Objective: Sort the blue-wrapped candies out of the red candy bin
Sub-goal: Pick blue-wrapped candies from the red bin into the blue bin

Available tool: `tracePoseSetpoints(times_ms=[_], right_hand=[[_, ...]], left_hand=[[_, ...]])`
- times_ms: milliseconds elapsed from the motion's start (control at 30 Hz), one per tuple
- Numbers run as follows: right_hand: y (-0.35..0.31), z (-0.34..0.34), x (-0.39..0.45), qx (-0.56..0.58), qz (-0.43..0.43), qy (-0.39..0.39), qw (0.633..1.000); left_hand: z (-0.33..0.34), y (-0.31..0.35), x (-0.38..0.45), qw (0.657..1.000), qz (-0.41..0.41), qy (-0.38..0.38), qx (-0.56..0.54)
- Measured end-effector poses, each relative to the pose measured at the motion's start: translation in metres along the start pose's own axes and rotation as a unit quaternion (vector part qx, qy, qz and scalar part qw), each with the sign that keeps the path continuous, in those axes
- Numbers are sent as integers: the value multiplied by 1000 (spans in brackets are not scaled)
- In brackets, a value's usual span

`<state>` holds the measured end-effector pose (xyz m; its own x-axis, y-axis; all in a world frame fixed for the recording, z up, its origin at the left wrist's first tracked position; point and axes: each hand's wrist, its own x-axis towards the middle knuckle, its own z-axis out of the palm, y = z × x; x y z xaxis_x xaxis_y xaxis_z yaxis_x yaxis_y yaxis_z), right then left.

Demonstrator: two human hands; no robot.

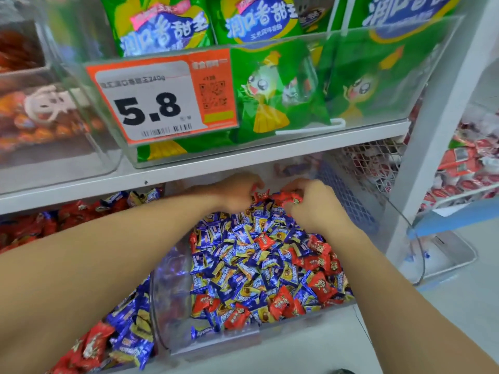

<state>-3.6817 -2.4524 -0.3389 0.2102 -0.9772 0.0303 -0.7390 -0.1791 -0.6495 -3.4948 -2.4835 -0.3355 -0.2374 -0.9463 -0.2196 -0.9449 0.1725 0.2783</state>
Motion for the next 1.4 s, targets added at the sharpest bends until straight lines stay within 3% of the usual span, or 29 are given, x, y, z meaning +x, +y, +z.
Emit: tracePoseSetpoints(times_ms=[267, 567, 733, 867, 1067, 1400], right_hand=[[-7, 9, -8, -26, -51, -149, 987], [-19, 34, -12, -118, -71, -212, 967], [-14, 33, -11, -82, -79, -215, 970], [-8, 21, -15, -61, -70, -188, 978], [-5, 9, -21, -47, -47, -174, 982], [-12, 10, -29, -56, -45, -211, 975]], left_hand=[[25, 4, 23, 995, 68, 10, 69], [14, -1, 17, 997, 71, 21, 33], [-9, -3, 0, 997, 70, 21, -18], [-26, -4, -31, 995, 73, -24, 69], [-11, -28, -64, 960, 7, -205, 191], [-3, -36, -53, 923, 17, -229, 309]])
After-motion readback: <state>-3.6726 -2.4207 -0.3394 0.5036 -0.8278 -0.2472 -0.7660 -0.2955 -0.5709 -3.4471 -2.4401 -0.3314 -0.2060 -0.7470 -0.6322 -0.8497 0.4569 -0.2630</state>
